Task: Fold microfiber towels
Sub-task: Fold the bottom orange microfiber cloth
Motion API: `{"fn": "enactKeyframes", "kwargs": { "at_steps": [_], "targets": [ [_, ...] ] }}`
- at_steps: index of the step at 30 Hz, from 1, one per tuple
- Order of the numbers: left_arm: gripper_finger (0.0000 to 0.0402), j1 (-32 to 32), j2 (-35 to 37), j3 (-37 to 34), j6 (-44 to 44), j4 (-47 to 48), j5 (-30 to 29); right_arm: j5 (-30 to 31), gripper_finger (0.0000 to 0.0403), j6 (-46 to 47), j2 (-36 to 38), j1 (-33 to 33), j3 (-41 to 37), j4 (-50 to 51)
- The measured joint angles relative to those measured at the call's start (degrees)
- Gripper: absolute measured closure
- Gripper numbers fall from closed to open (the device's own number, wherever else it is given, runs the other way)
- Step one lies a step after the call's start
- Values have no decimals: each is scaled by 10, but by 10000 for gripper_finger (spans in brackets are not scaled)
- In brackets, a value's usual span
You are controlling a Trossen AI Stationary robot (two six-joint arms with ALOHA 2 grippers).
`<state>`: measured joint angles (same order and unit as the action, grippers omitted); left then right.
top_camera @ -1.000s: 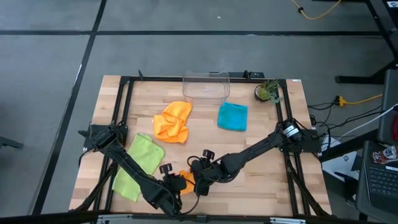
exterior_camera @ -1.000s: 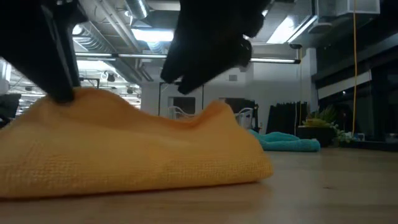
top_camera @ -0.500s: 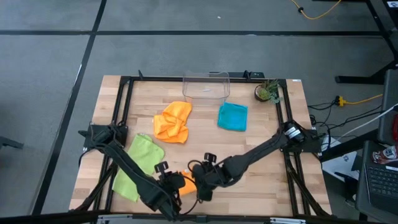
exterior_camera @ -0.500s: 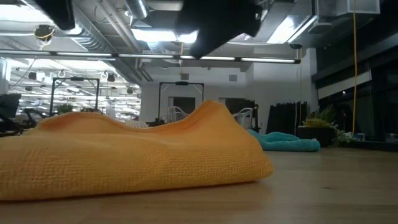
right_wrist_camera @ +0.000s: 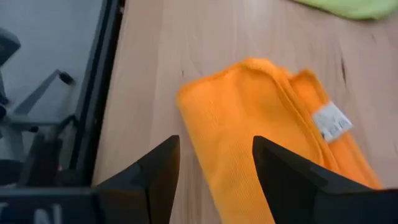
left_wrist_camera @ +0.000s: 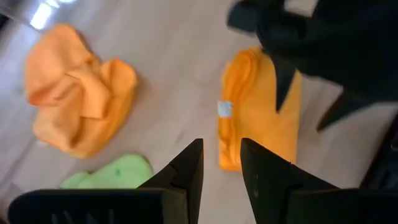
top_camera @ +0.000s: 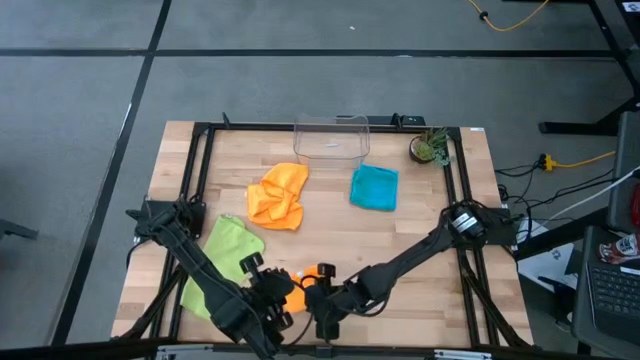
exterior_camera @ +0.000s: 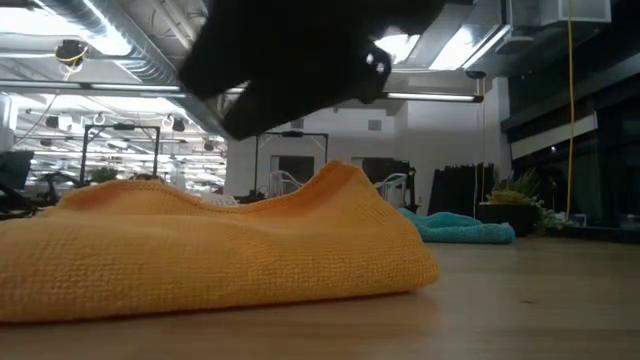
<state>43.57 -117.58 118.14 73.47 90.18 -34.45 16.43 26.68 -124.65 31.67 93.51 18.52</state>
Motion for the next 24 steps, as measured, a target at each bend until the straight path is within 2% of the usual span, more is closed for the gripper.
{"fn": "enactKeyframes", "kwargs": {
  "at_steps": [8,12,15,24],
  "targets": [
    [303,-8,5,2,-21,-2,-38,13,199,-2,-14,-26,-2,-12],
    [303,-16,5,2,-34,-1,-39,-27,199,0,-37,-43,-2,-15],
    [303,-22,5,2,-36,-1,-39,-31,199,-1,-47,-52,-2,-10],
    [303,-32,5,2,-81,-2,-39,-48,199,-5,-51,-102,3,160]
  ]
}}
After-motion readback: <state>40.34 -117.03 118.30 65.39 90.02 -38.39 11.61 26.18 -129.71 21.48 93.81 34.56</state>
